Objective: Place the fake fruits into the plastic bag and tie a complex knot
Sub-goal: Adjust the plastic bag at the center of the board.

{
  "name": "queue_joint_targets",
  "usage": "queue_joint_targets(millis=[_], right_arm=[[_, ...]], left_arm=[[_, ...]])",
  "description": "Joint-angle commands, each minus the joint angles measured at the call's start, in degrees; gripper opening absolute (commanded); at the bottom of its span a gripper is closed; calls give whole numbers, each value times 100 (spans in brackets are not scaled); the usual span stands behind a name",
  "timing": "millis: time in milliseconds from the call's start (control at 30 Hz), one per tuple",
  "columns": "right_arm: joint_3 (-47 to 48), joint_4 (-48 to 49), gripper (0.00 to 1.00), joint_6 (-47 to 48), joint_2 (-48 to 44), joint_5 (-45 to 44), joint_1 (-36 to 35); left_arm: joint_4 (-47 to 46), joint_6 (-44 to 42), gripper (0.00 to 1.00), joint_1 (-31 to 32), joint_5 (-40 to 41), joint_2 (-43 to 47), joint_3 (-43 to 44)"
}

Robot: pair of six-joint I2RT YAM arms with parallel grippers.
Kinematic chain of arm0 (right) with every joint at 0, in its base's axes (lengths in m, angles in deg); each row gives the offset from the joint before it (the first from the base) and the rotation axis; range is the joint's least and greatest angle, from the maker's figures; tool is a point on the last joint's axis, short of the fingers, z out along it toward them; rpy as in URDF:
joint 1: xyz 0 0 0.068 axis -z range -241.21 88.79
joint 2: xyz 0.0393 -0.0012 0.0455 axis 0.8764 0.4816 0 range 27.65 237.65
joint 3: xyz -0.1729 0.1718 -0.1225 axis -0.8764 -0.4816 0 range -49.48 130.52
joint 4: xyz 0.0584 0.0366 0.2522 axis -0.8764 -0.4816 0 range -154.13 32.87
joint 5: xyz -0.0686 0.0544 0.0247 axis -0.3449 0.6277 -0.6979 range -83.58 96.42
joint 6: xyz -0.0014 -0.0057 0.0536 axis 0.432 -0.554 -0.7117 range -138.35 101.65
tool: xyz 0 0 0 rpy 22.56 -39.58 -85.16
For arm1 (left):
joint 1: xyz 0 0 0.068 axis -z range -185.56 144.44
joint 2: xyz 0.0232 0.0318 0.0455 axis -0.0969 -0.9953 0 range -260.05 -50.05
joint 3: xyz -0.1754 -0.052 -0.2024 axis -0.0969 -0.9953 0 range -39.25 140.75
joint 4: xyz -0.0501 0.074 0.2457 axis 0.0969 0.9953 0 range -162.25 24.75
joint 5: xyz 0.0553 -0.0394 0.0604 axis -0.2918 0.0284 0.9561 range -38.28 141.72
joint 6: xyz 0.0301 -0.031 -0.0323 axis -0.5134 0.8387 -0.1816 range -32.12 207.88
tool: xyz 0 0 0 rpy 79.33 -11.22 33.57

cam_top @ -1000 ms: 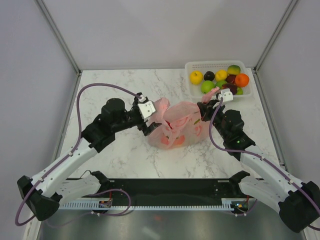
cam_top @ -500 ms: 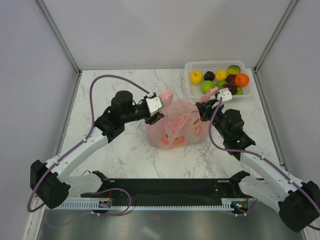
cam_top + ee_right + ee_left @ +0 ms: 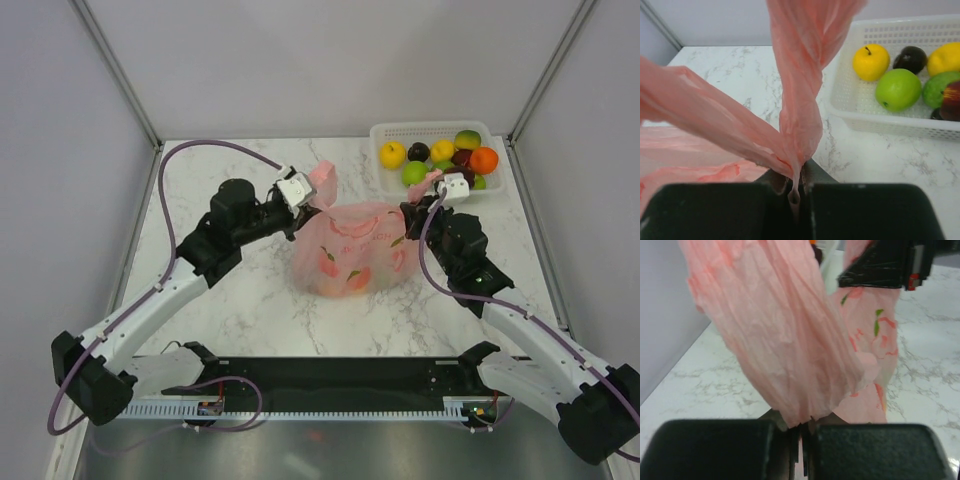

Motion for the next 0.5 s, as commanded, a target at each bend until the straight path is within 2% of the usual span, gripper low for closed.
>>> queue_joint_targets(millis=[0,100,233,367,467], right_arm=[[518,-796,0,-228,-65,-1179,-7],[992,-1640,0,-421,110,-1455,-7],[1519,-2092,0,-553,330,-991,-42],[1960,-2549,0,-527,602,-1007,-244],[2127,-2734,0,-457,770,-1253,-481]], left_arm=[[55,935,2,-23,2003,519,68],[407,1034,2,-15,2796,546,129],[609,727,2,-15,2964,415,243],[1066,463,2,-15,4026,125,577],[997,453,2,-15,3986,168,543]])
